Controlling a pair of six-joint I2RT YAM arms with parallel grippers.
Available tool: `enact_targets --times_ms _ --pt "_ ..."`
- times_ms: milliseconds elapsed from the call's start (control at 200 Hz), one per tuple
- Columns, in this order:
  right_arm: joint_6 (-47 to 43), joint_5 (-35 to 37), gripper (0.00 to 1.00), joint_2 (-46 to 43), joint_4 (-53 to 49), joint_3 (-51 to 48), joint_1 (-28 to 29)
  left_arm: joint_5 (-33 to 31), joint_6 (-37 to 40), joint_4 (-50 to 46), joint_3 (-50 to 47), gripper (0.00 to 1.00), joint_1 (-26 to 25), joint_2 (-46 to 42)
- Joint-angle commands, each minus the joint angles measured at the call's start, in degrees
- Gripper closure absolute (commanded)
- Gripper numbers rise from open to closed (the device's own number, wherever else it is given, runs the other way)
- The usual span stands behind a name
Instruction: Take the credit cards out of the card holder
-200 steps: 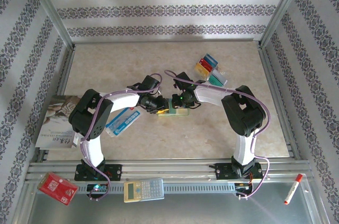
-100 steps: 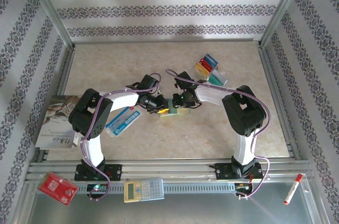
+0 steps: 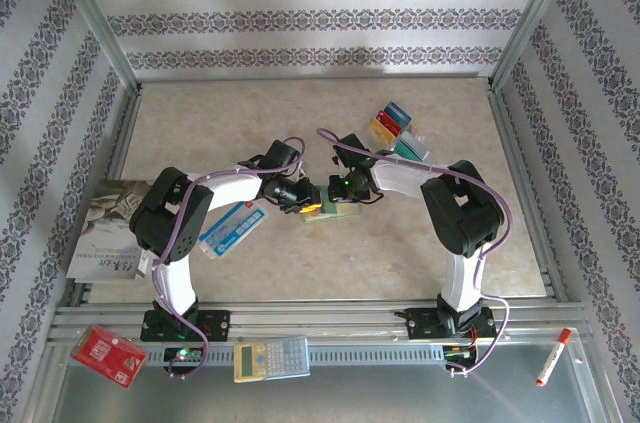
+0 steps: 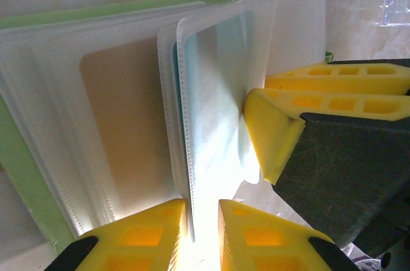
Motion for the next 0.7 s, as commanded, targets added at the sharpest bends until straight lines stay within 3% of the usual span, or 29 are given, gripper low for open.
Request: enact_targets --times_ms 0,495,694 --pt "0.5 1.2 0.79 2.5 -2.3 -2.5 0.1 -1.8 1.4 -1.1 1.4 0.79 -0.4 -1.3" --pt "0.2 1.5 0.79 2.6 -2.3 -2.3 0.1 -4.8 1.7 -3.6 3.0 0.75 -0.3 -1.6" --pt "0.2 1.4 0.8 2.8 -2.3 -2.3 0.1 -3.4 1.2 -1.7 3.2 0.81 -0.4 -0.6"
